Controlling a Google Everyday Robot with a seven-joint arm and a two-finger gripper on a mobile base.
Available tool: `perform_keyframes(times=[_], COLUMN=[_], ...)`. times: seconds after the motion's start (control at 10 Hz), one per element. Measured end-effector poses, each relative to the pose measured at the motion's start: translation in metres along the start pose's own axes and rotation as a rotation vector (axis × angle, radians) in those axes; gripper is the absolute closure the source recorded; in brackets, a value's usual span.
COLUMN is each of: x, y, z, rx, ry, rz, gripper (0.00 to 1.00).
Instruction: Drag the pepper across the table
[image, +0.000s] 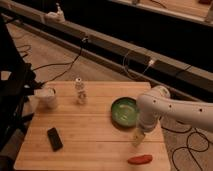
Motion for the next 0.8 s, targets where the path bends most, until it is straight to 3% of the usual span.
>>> perform_keyframes(times=[0.5,0.8], x=[-0.001,-0.010], y=[-0.020,-0.044], z=[0.026,0.049], rx=[-0.059,-0.028], ry=[-0.099,-0.138], rz=[-0.079,-0.097], gripper=[0.21,0.21])
